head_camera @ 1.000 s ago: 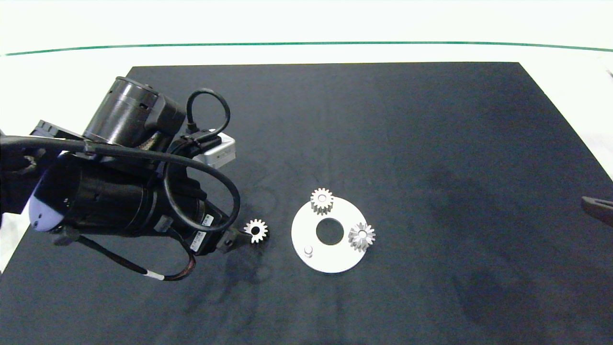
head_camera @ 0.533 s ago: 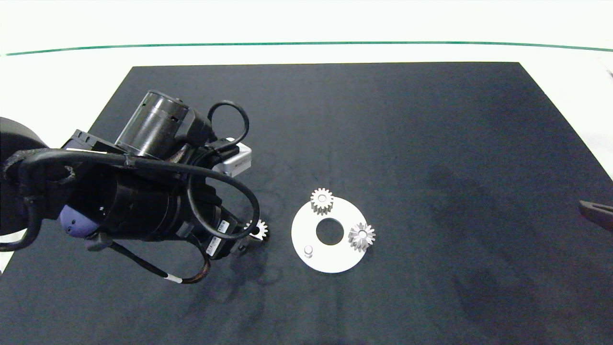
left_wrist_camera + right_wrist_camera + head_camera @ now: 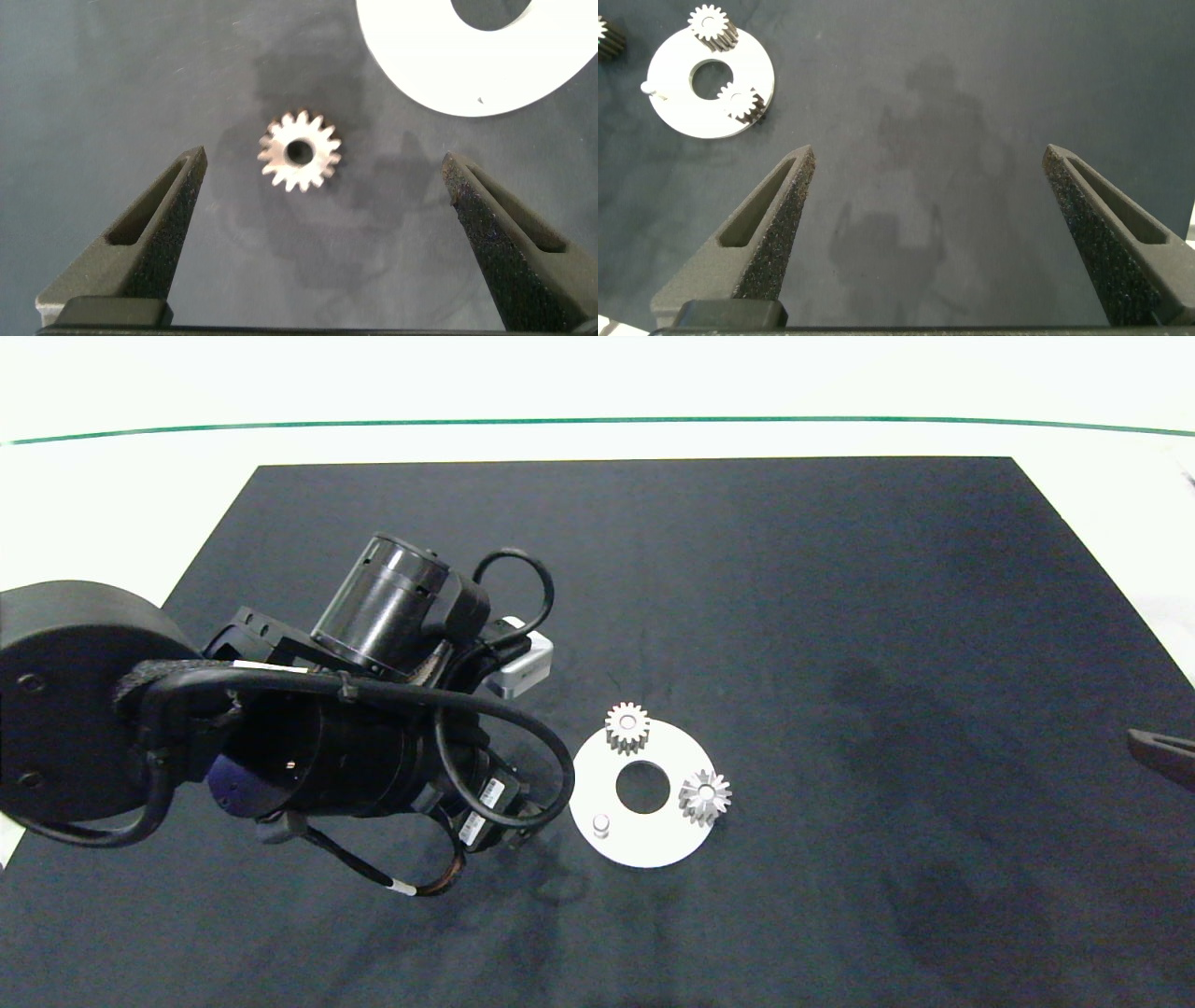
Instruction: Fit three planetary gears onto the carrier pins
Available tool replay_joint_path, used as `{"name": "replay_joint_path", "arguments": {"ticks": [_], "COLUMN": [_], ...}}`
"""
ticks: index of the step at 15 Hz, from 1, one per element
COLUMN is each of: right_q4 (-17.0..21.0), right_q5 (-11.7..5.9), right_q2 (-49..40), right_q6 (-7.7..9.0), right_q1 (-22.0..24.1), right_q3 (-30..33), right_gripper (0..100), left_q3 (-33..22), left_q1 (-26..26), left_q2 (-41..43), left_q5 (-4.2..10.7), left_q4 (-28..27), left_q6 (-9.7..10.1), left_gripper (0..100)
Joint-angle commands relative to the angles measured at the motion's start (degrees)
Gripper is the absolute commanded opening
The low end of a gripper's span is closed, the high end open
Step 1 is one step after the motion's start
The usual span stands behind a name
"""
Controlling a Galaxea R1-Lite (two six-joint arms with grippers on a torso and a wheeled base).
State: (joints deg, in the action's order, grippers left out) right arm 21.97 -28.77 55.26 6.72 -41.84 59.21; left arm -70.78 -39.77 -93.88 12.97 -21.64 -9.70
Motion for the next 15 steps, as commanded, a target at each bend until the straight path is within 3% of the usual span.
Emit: {"name": "replay_joint_path", "arguments": {"ticks": [1,7,15], "right_q4": [0.09,0.01,0.01], "right_q5": [-0.15,-0.15,-0.15], "right_q2": [0.2,0.2,0.29], "right_q6": [0.05,0.05,0.05], "right_q1": [0.0,-0.09,0.0], "right_q3": [-0.06,0.03,-0.06], "right_gripper": [100,100,100], "left_q3": [-1.82,-0.94,0.99], "left_q1": [0.3,2.68,2.85], "left_q2": [-3.94,-4.73,-5.09], "left_q5": [0.12,0.21,0.21], "left_q4": [-0.07,-0.07,2.04], "left_q6": [-1.02,-1.81,-1.19], "left_gripper": [100,100,100]}}
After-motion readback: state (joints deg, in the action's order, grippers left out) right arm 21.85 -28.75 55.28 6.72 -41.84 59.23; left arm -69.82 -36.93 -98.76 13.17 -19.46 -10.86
